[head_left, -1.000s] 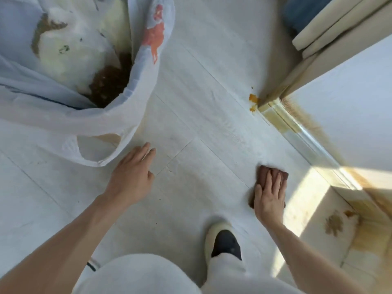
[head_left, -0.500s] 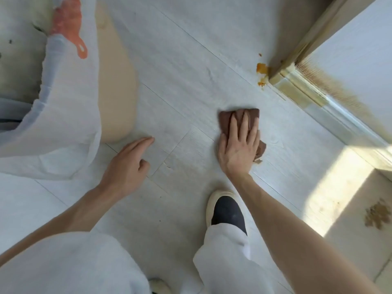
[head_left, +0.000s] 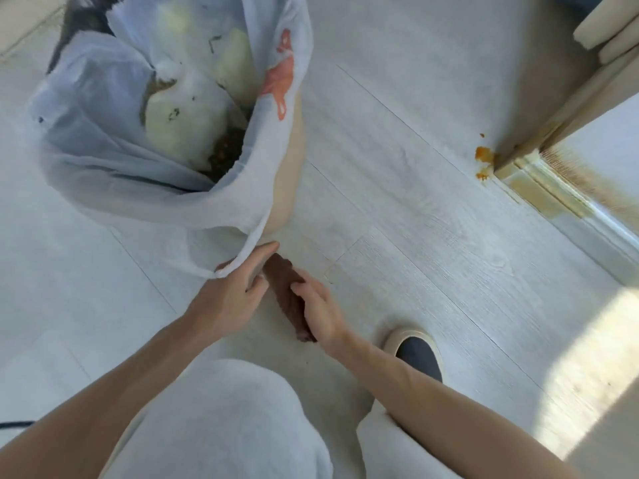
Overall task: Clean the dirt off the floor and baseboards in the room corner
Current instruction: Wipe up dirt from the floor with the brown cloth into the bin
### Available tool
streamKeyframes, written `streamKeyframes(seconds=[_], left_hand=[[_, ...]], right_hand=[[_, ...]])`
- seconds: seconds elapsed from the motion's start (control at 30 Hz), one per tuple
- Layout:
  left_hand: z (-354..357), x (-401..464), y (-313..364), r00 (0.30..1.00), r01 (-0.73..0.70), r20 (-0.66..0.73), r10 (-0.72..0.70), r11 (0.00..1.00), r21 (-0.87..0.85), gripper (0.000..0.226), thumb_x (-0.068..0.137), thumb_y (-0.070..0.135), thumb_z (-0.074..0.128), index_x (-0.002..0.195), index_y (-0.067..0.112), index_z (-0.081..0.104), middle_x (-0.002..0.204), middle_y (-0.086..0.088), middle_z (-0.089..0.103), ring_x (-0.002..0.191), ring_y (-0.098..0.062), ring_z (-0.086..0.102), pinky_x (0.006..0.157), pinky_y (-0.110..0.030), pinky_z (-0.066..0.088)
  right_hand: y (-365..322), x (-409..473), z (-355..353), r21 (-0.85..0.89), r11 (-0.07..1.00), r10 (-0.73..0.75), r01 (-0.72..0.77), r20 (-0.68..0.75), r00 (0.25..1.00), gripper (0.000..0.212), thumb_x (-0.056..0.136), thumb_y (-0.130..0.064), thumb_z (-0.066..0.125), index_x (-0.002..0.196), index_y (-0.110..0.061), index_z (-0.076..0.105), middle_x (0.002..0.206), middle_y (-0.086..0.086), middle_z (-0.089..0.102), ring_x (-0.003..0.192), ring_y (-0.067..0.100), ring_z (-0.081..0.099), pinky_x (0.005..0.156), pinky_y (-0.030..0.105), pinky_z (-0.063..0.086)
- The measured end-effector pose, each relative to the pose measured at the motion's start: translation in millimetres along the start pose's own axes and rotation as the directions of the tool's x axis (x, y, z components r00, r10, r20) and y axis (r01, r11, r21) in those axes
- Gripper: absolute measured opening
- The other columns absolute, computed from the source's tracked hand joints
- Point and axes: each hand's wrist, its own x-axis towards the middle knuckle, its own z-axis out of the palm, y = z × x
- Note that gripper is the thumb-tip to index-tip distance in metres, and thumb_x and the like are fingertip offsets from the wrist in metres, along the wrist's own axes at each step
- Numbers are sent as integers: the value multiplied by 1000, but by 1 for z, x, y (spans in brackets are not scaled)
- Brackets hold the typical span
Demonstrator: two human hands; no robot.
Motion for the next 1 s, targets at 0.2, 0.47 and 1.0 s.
streamKeyframes(seconds=[0.2, 0.47, 1.0], left_hand=[[-27, -54, -16, 984, -31, 170, 46, 995, -93, 50, 105, 14, 45, 144, 46, 51, 143, 34, 50, 119, 30, 43, 102, -4, 35], [-119, -109, 58, 953, -303, -150, 264, 804, -512, 37, 103, -4, 49, 115, 21, 73, 109, 9, 78, 107, -12, 73, 96, -24, 55], [-210, -44, 140, 610, -483, -703, 365, 875, 36, 56, 111, 38, 25, 159, 9, 34, 167, -1, 27, 155, -13, 24, 125, -23, 17]], right_hand=[[-52, -47, -16, 487, 773, 399, -406, 123, 908, 45, 100, -35, 47, 121, 0, 68, 110, 19, 73, 92, 30, 72, 85, 39, 56], [-204, -146, -45, 372, 908, 146, -191, 146, 978, 69, 76, -33, 75, 133, 2, 61, 126, 25, 59, 111, 38, 58, 99, 47, 49], [-381, -99, 90, 263, 959, -68, 106, -149, 987, 45, 92, -18, 41, 126, 1, 63, 113, 20, 72, 89, 32, 69, 74, 37, 59]])
